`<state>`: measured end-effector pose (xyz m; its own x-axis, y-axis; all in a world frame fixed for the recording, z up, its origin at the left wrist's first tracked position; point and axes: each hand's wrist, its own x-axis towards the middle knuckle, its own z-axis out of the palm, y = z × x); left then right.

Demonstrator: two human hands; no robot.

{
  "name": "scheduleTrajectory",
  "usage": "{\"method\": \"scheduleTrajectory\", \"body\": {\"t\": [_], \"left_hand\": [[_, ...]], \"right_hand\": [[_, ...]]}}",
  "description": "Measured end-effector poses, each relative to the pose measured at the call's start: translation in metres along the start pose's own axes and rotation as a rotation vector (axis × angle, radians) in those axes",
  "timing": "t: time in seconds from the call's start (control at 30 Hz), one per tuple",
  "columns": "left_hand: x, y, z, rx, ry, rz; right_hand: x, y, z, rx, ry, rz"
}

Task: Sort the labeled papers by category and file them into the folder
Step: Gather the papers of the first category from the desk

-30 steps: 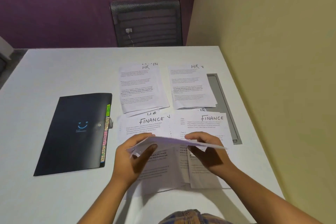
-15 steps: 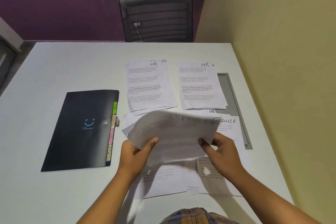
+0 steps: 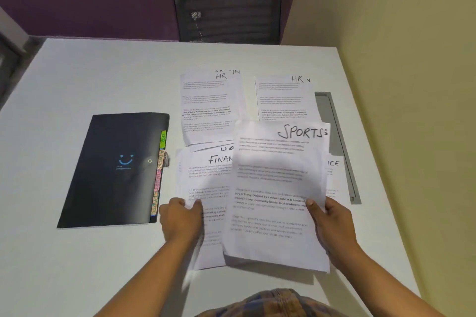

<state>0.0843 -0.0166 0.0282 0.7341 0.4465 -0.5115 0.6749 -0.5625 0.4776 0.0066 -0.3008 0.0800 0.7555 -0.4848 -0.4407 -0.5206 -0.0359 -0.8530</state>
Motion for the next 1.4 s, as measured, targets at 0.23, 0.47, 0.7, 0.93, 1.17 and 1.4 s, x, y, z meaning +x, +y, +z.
{"method": "scheduleTrajectory", "body": {"t": [0.23, 0.47, 0.7, 0.93, 1.17, 1.4], "left_hand": [[-0.012, 0.000, 0.014, 0.271, 0.013, -0.003], [-0.004, -0.009, 0.004, -0.082, -0.139, -0.024], [-0.008, -0.027, -0.009, -0.355, -0.176, -0.054], [-0.009, -0.043, -0.014, -0.558, -0.186, -0.157], [-0.011, -0.048, -0.010, -0.640, -0.046, -0.122], [-0.017, -0.047, -0.015, -0.617, -0.080, -0.061]], "right_hand": [[-0.013, 0.010, -0.031, 0.007, 0.104, 0.090], [-0.026, 0.022, -0.040, 0.050, 0.153, 0.135], [-0.032, 0.029, -0.033, 0.050, 0.144, 0.130], [-0.033, 0.029, -0.024, 0.048, 0.111, 0.121], [-0.039, 0.024, -0.025, 0.050, 0.110, 0.104], [-0.044, 0.016, -0.024, 0.027, 0.114, 0.079]]}}
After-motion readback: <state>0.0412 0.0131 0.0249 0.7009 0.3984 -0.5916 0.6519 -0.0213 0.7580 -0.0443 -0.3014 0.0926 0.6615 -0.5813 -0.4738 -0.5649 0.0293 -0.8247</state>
